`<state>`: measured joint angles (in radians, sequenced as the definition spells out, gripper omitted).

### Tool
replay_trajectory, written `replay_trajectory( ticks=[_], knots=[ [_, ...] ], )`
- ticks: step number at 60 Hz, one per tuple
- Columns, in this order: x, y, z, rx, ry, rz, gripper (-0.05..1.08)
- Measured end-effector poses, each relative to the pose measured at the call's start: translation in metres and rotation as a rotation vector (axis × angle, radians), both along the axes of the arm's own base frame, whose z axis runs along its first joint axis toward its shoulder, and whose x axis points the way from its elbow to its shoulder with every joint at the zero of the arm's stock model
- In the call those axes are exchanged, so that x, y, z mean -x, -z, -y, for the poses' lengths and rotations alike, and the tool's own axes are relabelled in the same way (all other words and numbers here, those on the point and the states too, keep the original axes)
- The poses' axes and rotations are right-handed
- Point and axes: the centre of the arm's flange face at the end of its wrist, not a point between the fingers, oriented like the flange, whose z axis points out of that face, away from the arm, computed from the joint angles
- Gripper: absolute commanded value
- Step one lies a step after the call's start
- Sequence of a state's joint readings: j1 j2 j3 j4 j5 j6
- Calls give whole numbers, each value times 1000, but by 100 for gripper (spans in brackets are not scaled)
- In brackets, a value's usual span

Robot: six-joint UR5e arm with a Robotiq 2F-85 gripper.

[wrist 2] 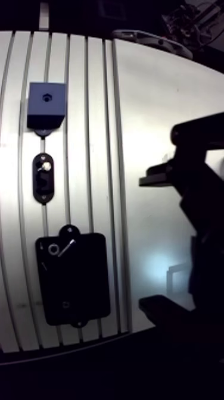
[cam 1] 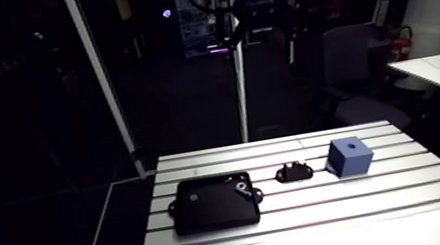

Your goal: Pick up the M10 bolt and insert it into the hex recess until seated.

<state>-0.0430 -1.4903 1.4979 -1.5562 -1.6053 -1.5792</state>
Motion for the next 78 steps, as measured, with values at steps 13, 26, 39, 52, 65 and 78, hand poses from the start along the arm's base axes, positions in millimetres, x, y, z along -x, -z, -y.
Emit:
replay_trajectory(
  ticks=[13,26,39,52,65,78],
  knots=[
    [2,-25,3,9,-41,-33,1],
    [3,-37,4,13,-61,-49,1],
    [3,-37,4,14,-64,-48,1],
    [6,-26,3,12,-64,-54,1],
    [12,-4,-6,3,-53,-75,1],
    [16,25,-27,-3,-28,-94,1]
  ],
)
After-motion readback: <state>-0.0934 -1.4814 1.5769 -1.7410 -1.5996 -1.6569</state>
